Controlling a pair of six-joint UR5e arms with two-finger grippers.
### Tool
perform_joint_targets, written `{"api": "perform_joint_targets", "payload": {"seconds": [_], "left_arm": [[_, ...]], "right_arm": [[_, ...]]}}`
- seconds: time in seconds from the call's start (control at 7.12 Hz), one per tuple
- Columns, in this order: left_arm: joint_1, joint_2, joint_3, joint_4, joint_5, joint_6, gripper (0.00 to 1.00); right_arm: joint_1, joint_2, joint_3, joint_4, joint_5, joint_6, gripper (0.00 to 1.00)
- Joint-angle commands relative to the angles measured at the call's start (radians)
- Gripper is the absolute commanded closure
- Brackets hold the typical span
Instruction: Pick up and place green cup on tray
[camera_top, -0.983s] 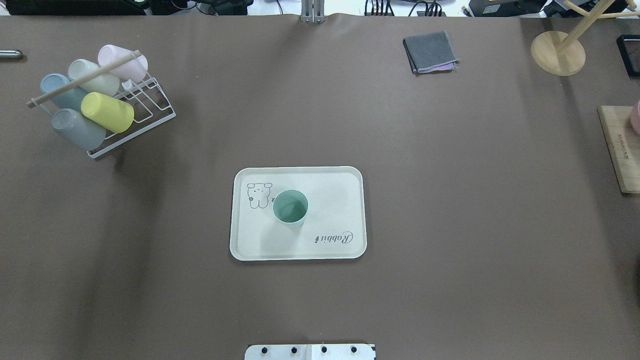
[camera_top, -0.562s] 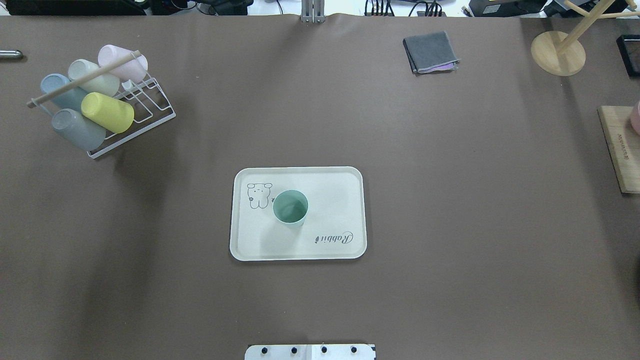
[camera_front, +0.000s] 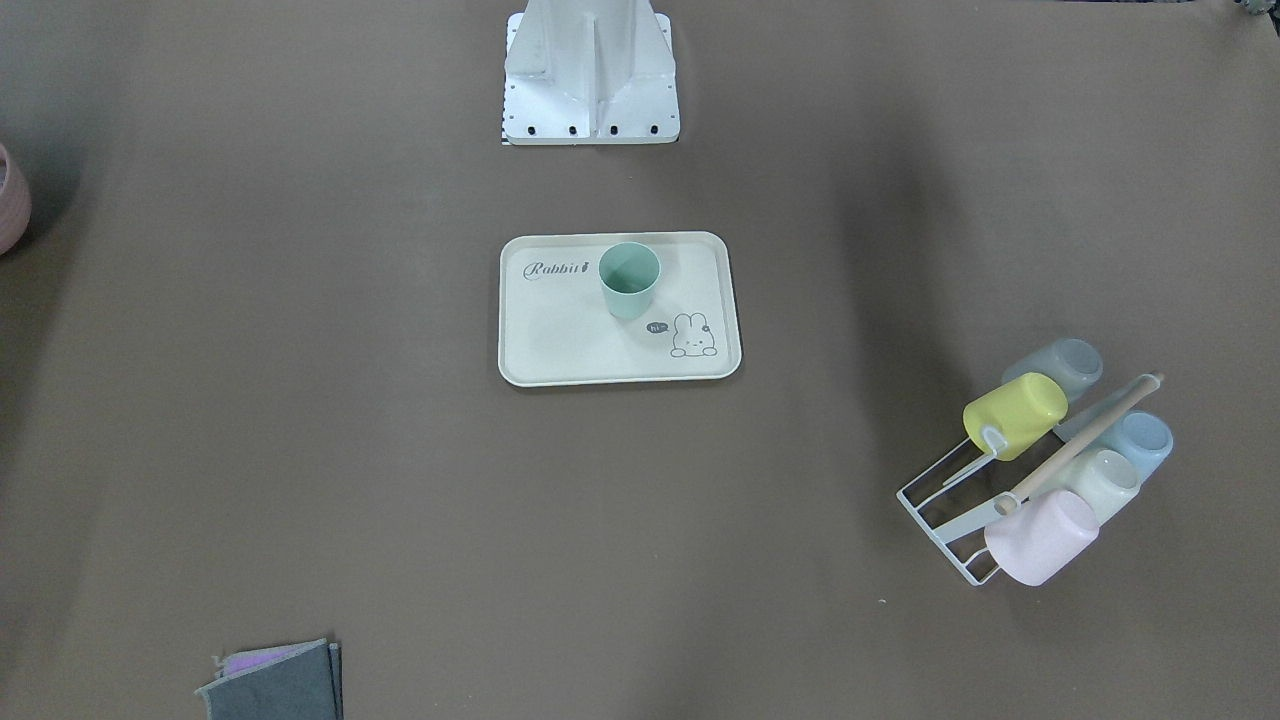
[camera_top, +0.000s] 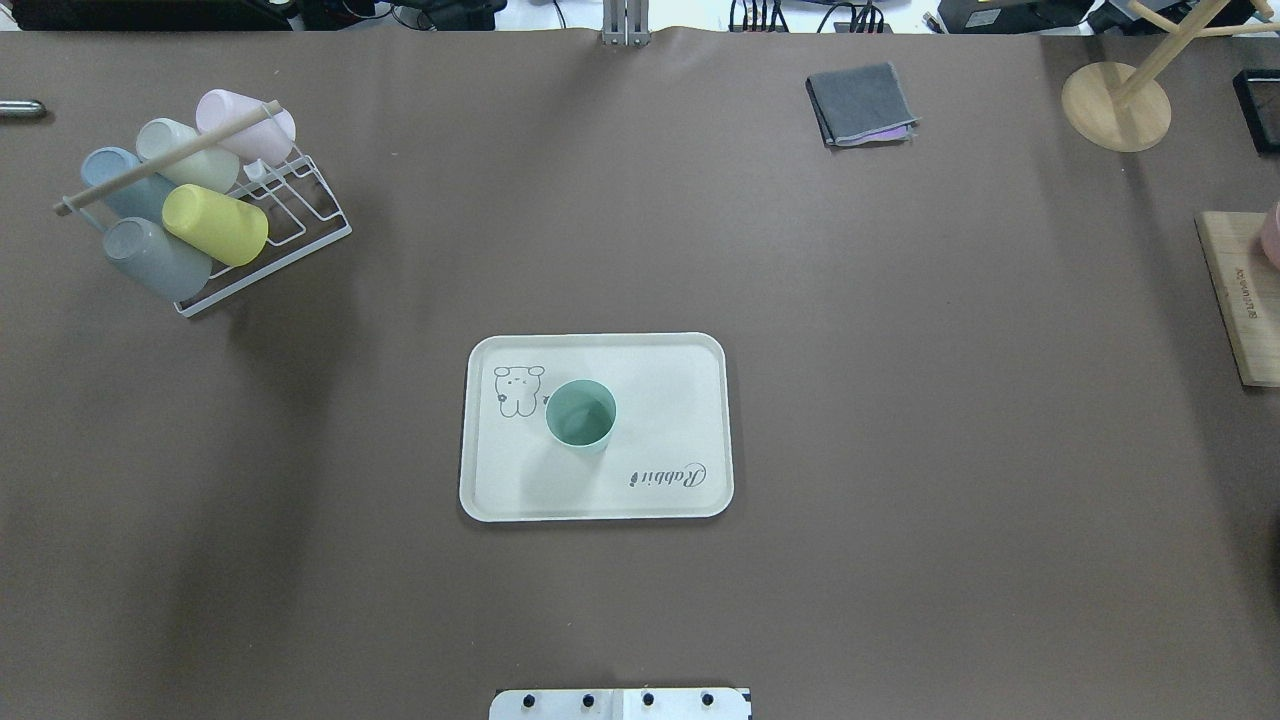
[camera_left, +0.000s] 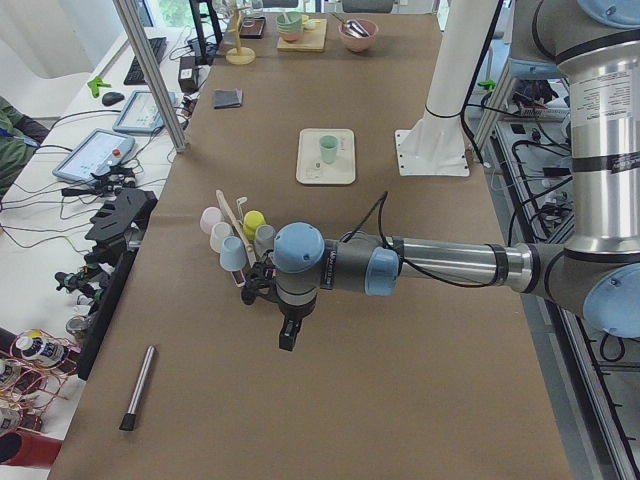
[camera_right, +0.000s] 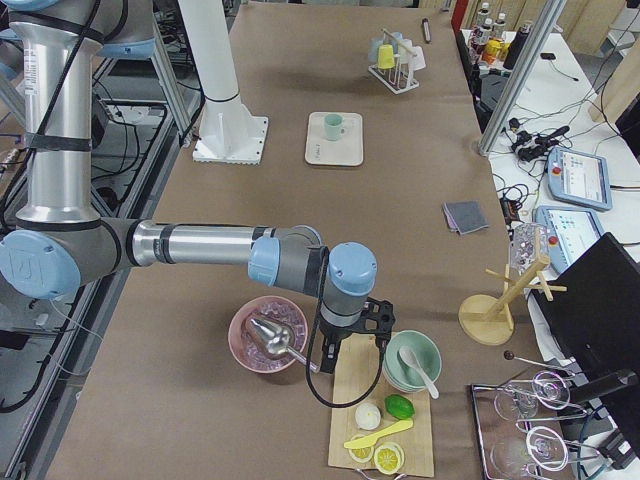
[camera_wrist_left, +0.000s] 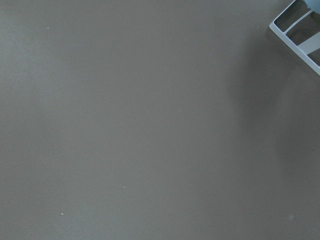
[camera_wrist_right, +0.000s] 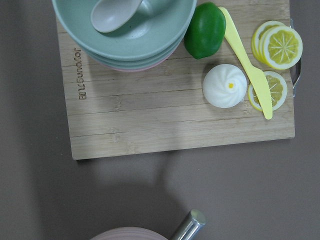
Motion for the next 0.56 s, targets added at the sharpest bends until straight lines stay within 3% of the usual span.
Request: {"api": "perform_joint_targets", "payload": {"seconds": [0.0,0.42], "left_arm": [[0.0,0.003,-0.007,-0.001,0.001,-0.001,0.02],[0.0,0.003,-0.012,-0.001,-0.001,-0.001,0.02]], "right_arm": [[0.0,0.0,0.0,0.0,0.0,0.0,0.0],[0.0,0.0,0.0,0.0,0.0,0.0,0.0]]}}
